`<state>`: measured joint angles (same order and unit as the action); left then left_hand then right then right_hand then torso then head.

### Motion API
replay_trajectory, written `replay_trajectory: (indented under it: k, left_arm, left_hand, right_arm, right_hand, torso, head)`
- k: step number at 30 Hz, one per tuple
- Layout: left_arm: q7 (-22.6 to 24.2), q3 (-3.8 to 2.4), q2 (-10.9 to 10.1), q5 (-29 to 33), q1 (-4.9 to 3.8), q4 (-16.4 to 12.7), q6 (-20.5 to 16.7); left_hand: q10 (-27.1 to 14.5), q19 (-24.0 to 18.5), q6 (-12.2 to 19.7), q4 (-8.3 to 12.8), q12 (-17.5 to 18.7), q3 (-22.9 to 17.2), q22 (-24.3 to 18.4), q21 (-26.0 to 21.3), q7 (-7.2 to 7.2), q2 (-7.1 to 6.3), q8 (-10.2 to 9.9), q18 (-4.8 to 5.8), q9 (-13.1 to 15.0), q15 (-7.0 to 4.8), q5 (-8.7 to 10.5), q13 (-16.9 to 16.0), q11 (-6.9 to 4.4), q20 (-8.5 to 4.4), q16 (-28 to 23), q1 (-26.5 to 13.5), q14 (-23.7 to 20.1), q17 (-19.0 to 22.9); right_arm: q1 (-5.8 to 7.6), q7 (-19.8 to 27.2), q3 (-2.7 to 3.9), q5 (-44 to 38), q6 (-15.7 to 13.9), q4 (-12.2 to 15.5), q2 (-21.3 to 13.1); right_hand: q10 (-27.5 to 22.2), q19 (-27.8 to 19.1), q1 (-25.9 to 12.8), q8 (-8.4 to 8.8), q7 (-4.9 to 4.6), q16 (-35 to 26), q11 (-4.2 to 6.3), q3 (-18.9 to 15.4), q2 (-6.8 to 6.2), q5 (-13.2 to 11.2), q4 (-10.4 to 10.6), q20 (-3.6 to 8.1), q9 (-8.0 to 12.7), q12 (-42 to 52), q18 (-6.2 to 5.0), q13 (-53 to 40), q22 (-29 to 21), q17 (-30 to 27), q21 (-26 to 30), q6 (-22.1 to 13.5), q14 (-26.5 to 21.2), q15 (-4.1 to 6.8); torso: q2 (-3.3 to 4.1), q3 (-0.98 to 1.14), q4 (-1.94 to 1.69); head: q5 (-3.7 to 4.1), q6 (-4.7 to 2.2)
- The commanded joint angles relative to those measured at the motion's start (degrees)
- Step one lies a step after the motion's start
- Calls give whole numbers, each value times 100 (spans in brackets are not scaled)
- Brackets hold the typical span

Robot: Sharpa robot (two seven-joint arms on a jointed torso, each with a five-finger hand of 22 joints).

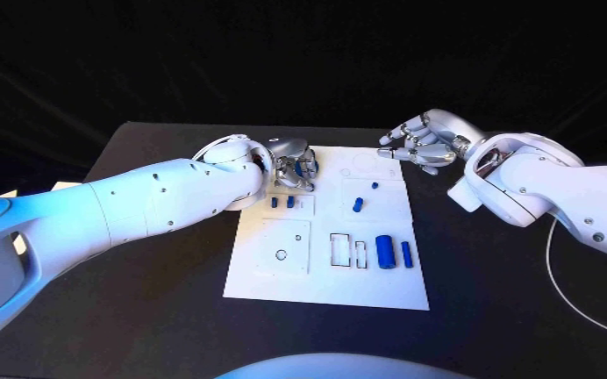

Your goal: Assemble the parts on the task board

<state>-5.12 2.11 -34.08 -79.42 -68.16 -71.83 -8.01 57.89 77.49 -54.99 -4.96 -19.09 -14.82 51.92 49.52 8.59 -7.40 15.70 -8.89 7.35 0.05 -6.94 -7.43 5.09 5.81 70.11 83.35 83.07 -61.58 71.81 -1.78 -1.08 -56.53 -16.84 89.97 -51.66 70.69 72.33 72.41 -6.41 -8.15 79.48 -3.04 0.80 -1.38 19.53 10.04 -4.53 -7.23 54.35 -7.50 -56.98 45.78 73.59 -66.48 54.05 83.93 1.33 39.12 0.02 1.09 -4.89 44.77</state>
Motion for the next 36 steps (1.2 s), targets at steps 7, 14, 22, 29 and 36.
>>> replay_trajectory:
  k: [7, 14, 22, 29, 36]
  left_arm:
    - [-148, -7, 157, -446, 29, 149, 278]
    - [-256, -7, 224, -495, 46, 228, 426]
    - [-347, -7, 299, -547, 75, 328, 596]
    - [-265, -7, 358, -552, 113, 366, 602]
    - [-152, -7, 349, -546, 133, 350, 501]
  left_hand:
    - [145, 184, -139, 24, 115, -121, 463, 493, -21, 63, -112, 147, -84, -14, 18, 140, -22, -23, 280, 19, 121, -245]
    - [190, 256, -181, 65, 171, -227, 677, 716, -23, 102, -167, 184, -123, -22, 11, 205, -26, -31, 320, 81, 144, -243]
    - [275, 295, -241, 102, 203, -343, 836, 875, -25, 127, -212, 210, -157, -29, 12, 260, -36, -37, 300, 107, 142, -152]
    - [444, 330, -329, 144, 180, -441, 1000, 1038, -53, 143, -236, 234, -179, -58, 14, 275, -75, -54, 316, 114, 153, -123]
    - [666, 386, -519, 220, 193, -579, 1209, 1249, -108, 169, -238, 268, -181, -113, 12, 286, -140, -95, 328, 136, 180, -81]
  right_arm:
    - [-3, 38, 0, -36, 80, 4, 16]
    - [-3, 37, 0, -36, 86, 9, 17]
    - [-3, 33, 0, -36, 101, 17, 15]
    - [-3, 31, 0, -36, 114, 21, 15]
    - [-3, 29, 0, -37, 124, 23, 10]
  right_hand:
    - [-31, -13, 48, -22, 2, -18, -1, -34, 5, 30, 1, -1, 7, 37, -41, -5, 6, 5, 25, -16, 285, 7]
    - [-18, -11, 55, -24, 2, -15, -1, -35, 10, 35, 2, 0, 8, 60, -41, -24, 9, 10, 24, -15, 286, 8]
    - [-18, -11, 55, -24, 2, -15, -1, -35, 10, 35, 2, 0, 8, 60, -41, -24, 9, 10, 24, -15, 286, 8]
    - [-11, -9, 59, -26, 2, -15, 0, -35, 13, 38, 3, 0, 7, 72, -40, -34, 12, 11, 22, -13, 287, 8]
    - [-4, -8, 61, -28, 3, -13, 0, -36, 17, 40, 5, 0, 7, 82, -40, -42, 14, 14, 21, -9, 287, 8]
  torso:
    - [-2, -2, 4]
    - [2, -3, -1]
    - [-2, -4, -6]
    - [-1, -3, -2]
    - [-6, 0, -11]
  head:
    - [8, 9]
    - [7, 20]
    - [17, 39]
    - [14, 47]
    - [13, 57]
